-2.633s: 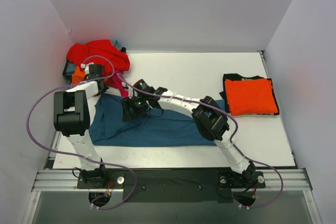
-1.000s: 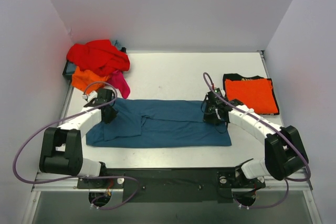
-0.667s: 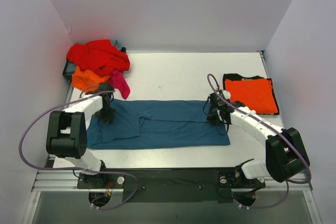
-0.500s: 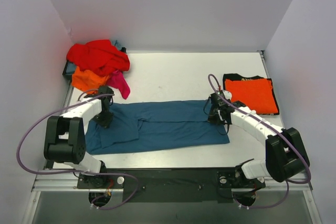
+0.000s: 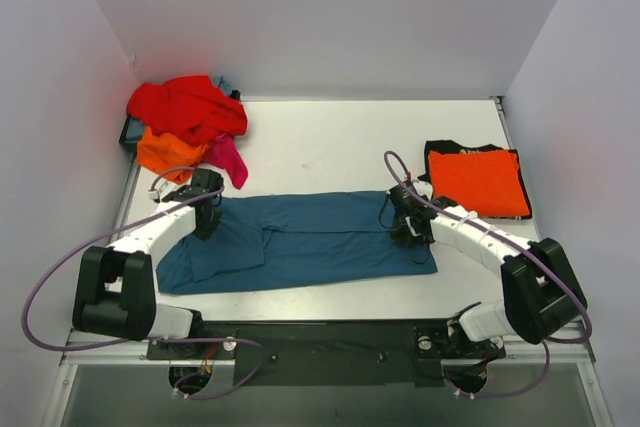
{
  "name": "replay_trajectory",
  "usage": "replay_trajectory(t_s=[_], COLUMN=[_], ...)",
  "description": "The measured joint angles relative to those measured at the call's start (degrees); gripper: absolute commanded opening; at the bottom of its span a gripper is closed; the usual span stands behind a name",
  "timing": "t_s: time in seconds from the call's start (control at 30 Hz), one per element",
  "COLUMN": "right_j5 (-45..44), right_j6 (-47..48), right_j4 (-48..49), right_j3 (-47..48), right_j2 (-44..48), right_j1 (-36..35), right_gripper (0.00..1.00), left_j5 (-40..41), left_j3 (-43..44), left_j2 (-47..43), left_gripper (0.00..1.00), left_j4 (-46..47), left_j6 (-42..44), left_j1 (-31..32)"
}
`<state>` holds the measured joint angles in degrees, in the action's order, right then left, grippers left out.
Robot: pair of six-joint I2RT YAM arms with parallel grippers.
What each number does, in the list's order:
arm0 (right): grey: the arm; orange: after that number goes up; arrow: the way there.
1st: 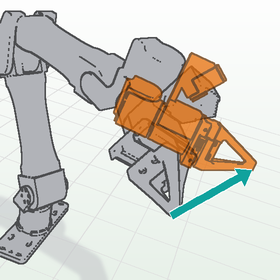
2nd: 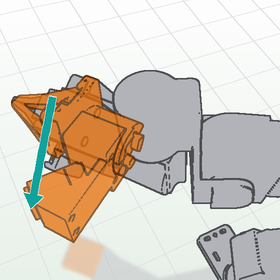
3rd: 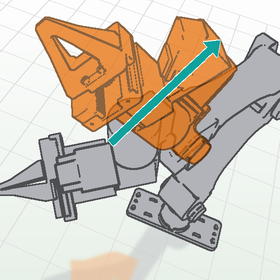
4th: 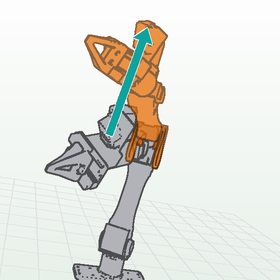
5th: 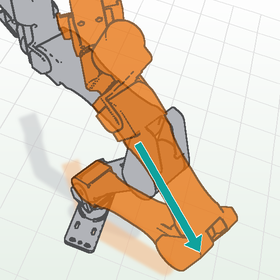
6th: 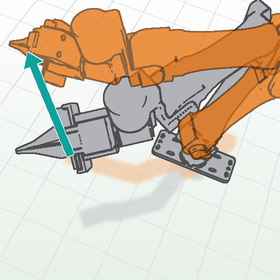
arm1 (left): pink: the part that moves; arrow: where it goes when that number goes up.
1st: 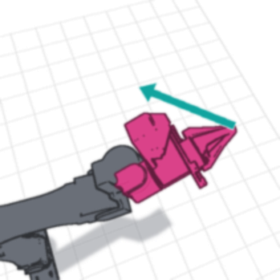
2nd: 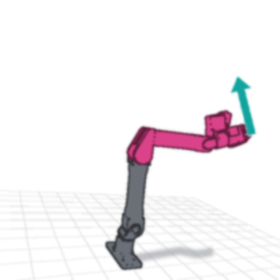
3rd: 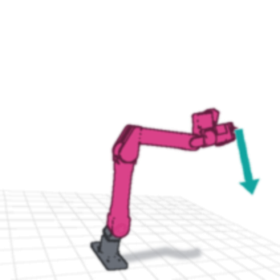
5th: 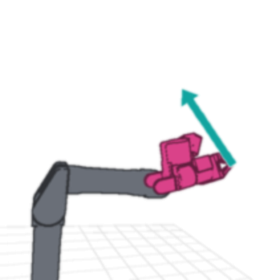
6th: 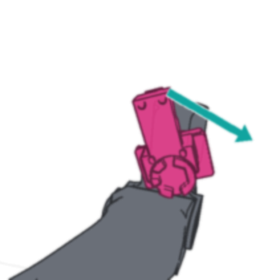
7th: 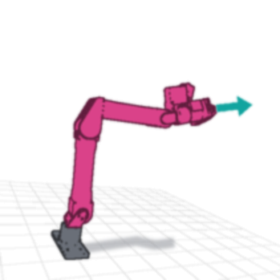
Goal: Fold and stack the t-shirts
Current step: Rotate the tshirt 90 degrees
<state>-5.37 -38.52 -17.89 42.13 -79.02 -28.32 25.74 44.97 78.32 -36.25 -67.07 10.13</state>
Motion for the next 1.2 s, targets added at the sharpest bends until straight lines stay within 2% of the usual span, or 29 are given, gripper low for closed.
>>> replay_trajectory(t_s=[0.27, 0.43, 0.63, 0.77, 0.87, 1.03, 1.2], right_j5=[-1.9, -4.8, -6.0, -5.7, -5.2, -4.3, -2.3], right_j6=[-3.4, -5.6, -8.1, -9.0, -9.6, -10.0, -9.8], right_j4=[-0.3, -0.3, -0.3, -0.3, 0.4, 3.0, 6.8], right_j3=[-2.1, -0.9, 1.8, 2.0, 1.7, 0.6, 1.3], right_j2=[-3.7, -5.2, -8.0, -8.2, -8.0, -7.2, -8.7], right_j1=[-3.7, -13.6, -23.9, -26.9, -27.2, -28.3, -30.0], right_gripper=[0.0, 0.0, 0.0, 0.0, 0.0, 0.0, 0.0], left_j5=[-1.4, 0.1, 2.1, 2.3, 2.0, -2.0, -5.7], left_j3=[0.6, 5.6, 13.7, 25.0, 35.1, 55.1, 82.5], left_j2=[8.8, 14.4, 22.1, 31.1, 38.5, 51.9, 68.1], left_gripper=[0.0, 0.0, 0.0, 0.0, 0.0, 0.0, 0.0], left_j4=[5.7, 7.1, 8.0, 8.1, 8.3, 8.7, 3.8], left_j6=[-3.4, -4.9, -7.6, -7.7, -6.4, -0.9, 6.5], left_j1=[2.1, 6.1, 15.8, 23.8, 26.8, 27.2, 26.0])
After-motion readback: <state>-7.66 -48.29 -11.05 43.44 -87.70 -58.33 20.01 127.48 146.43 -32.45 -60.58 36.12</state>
